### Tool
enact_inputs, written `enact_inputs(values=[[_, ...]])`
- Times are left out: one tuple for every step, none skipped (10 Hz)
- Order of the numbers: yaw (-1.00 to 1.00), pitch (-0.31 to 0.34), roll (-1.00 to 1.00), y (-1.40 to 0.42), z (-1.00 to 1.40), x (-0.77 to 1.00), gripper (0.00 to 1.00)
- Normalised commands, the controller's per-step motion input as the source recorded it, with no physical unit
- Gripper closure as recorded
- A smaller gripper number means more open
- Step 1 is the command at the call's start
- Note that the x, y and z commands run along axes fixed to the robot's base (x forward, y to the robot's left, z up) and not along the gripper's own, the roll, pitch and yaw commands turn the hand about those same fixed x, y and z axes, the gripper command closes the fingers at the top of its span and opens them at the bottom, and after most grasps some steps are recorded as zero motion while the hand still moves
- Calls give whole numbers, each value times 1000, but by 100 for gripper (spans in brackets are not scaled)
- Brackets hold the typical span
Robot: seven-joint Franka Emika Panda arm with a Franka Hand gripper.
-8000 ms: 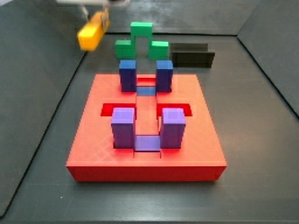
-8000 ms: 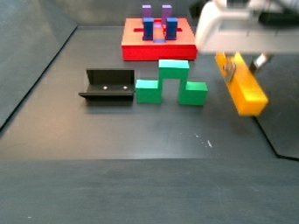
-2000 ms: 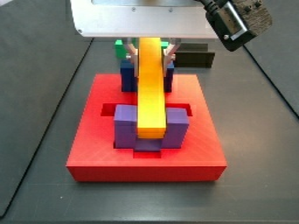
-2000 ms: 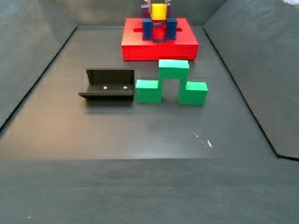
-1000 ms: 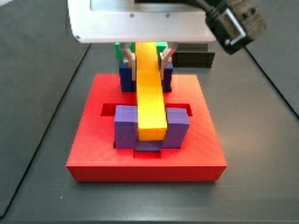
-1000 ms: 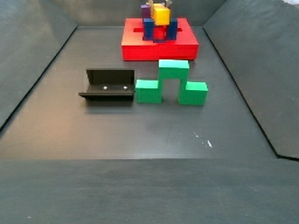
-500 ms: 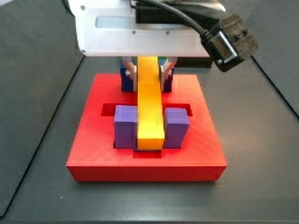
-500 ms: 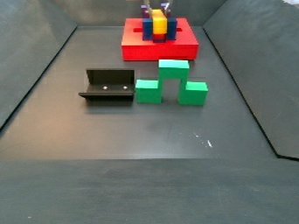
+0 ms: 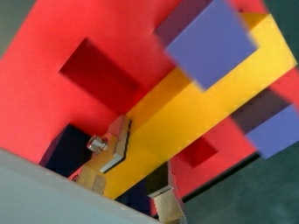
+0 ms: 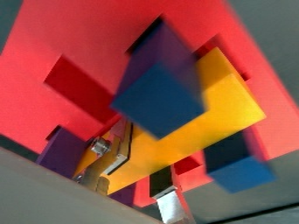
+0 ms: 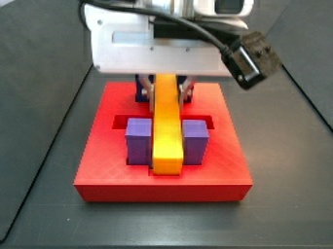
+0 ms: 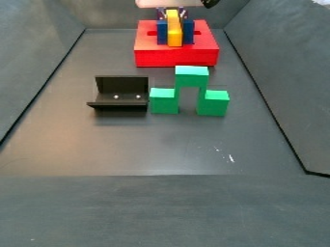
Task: Pick up the yellow object. Move up. Move to above the board. Insert the yellow object.
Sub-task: Insert the yellow object.
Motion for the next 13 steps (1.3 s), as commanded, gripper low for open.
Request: enact_inputs(values=[[131,0,-3,-406,-154,0,100],[111,0,-1,0,-191,0,100],[26,0,0,94,-131,20,100],[0,19,-70,289,-43,97,100],[0,40,-129,423,0,117,100],[0,36,-151,389,31,60,100],[0,4,-173,289,157,0,100],[0,0,-131,226,140,0,100],[0,3,-7,100,0,0,100],[43,0,67,0,-60,0,100],[14,0,57,0,-83,0,100],[0,0,139,-57,-103,0,100],[0,0,171,-57,-117,0,100]])
